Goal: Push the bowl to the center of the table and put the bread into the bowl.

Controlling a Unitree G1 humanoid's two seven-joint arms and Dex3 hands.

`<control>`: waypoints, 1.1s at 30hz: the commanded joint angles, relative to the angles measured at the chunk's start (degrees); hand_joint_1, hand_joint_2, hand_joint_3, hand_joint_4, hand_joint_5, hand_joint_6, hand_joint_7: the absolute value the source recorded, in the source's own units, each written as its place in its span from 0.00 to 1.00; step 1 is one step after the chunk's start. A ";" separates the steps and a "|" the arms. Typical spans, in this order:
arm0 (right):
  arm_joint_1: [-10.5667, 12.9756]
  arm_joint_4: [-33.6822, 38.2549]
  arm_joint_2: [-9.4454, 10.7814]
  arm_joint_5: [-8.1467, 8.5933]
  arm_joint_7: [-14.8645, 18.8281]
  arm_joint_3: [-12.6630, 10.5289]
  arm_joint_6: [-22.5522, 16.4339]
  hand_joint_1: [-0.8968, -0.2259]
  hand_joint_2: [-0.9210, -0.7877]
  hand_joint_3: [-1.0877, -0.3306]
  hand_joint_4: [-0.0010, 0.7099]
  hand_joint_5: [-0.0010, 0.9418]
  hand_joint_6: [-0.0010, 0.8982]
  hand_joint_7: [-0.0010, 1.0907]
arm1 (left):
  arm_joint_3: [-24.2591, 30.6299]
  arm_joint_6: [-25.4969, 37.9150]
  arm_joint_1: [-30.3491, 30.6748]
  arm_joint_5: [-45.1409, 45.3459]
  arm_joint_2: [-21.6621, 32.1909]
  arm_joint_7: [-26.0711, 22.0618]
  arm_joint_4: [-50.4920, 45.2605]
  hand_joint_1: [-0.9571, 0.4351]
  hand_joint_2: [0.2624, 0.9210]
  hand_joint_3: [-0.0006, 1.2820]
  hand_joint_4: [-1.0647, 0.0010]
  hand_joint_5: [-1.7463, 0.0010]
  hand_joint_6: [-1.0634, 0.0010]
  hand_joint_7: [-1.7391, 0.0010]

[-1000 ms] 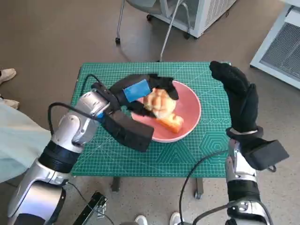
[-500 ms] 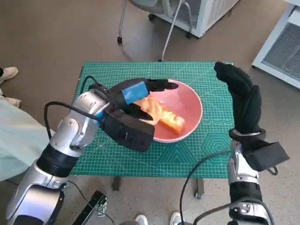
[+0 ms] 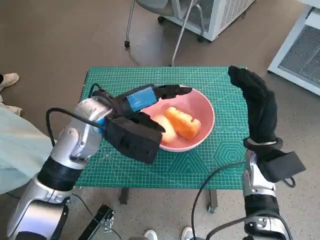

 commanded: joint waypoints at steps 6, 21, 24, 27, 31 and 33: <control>-0.82 -0.86 -0.20 0.14 -0.39 0.27 1.05 0.48 0.00 0.43 0.55 0.01 0.06 0.69 | 12.36 -2.64 3.83 -22.09 -2.06 -3.48 3.30 0.70 0.86 0.01 0.81 1.00 0.65 0.97; -4.13 -4.31 0.51 -0.61 -1.94 0.75 2.66 0.48 0.00 0.44 0.55 0.00 0.04 0.70 | 25.12 -25.02 11.07 -33.62 -15.39 22.16 13.05 0.63 0.97 0.03 0.62 0.97 0.52 0.94; -4.73 -4.18 0.48 -1.47 -2.71 0.98 2.47 0.50 0.00 0.43 0.54 0.00 0.03 0.70 | 25.27 -27.34 11.82 -33.05 -16.37 24.97 13.66 0.60 0.98 0.03 0.60 0.97 0.54 0.94; -5.13 -4.10 0.41 -2.21 -3.40 1.26 2.18 0.51 0.00 0.42 0.53 0.00 0.03 0.70 | 25.15 -28.84 12.21 -32.57 -16.66 26.57 14.29 0.59 0.99 0.02 0.60 0.97 0.55 0.94; -5.58 -4.09 0.36 -3.18 -4.20 1.59 2.10 0.51 0.00 0.41 0.53 0.00 0.03 0.70 | 24.79 -29.35 12.67 -33.08 -16.75 27.00 14.08 0.59 1.00 0.03 0.60 0.97 0.57 0.95; -5.75 -4.03 0.34 -3.42 -4.40 1.74 2.11 0.51 0.00 0.41 0.53 0.00 0.03 0.70 | 24.65 -29.48 12.85 -33.21 -16.64 26.94 13.80 0.59 1.00 0.03 0.60 0.98 0.57 0.95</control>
